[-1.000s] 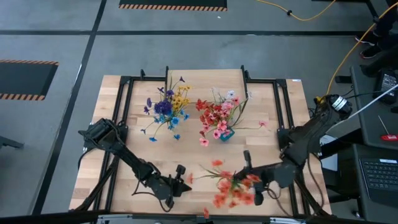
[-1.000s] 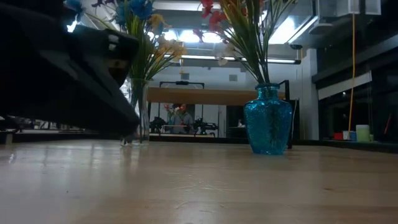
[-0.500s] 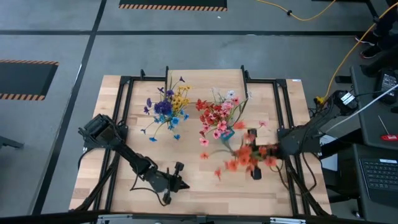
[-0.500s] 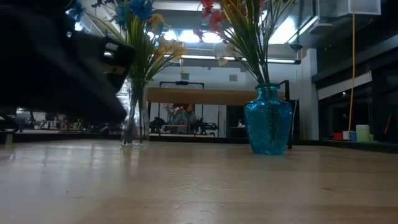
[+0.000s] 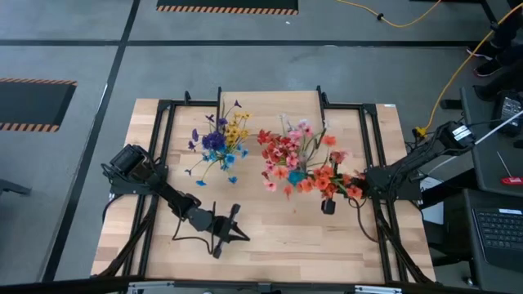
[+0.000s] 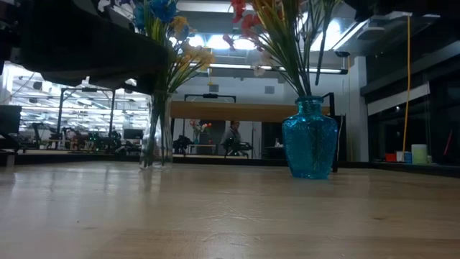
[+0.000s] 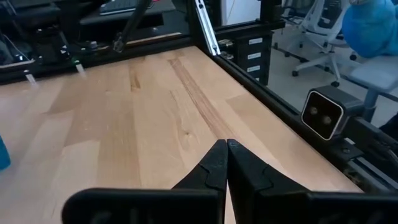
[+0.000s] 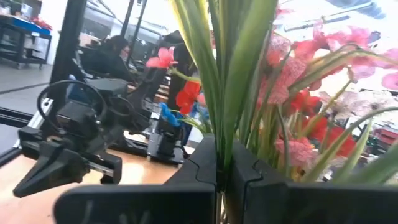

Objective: Pick and place flowers into a vace then onto a shelf
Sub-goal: Put the orange flowers into the blue vase

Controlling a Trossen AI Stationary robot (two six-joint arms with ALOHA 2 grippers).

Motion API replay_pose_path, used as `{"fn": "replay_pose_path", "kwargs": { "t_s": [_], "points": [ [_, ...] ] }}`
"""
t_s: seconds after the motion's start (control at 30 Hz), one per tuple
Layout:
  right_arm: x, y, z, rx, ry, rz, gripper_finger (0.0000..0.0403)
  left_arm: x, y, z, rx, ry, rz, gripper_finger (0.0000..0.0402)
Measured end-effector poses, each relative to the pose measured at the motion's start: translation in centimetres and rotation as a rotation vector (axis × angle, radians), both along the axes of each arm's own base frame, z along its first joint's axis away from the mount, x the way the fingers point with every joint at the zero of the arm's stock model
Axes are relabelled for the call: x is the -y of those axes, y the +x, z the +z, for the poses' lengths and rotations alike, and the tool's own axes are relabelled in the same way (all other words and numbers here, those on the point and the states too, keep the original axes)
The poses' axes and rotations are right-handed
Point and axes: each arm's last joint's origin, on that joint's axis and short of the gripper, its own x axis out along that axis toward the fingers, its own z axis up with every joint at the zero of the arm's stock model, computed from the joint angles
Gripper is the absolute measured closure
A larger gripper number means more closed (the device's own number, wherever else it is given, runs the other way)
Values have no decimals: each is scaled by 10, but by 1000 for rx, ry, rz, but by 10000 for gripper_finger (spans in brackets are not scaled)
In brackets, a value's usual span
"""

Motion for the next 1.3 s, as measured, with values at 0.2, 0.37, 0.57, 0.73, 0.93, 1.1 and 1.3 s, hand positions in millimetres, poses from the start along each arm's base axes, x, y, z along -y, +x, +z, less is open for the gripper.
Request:
{"fn": "replay_pose_path", "kwargs": {
  "t_s": [0.2,0.37,0.57,0.73,0.93,1.1,1.3],
  "points": [
    [9,4,-2,-14,3,-43,399,0,0,0,1,0,4,400],
    [17,8,-7,-62,29,-76,399,0,0,0,1,0,4,400],
    [22,10,-10,-81,57,-94,399,0,0,0,2,2,15,399],
    [24,12,-16,-128,83,-103,399,-1,0,0,3,4,22,401],
    [28,17,-24,-162,77,-126,399,-1,0,0,2,3,22,400],
    [31,24,-30,-165,94,-149,400,-1,0,0,-2,-9,24,399],
    [32,26,-36,-185,114,-151,401,3,-2,0,-3,-11,13,400]
  ]
}}
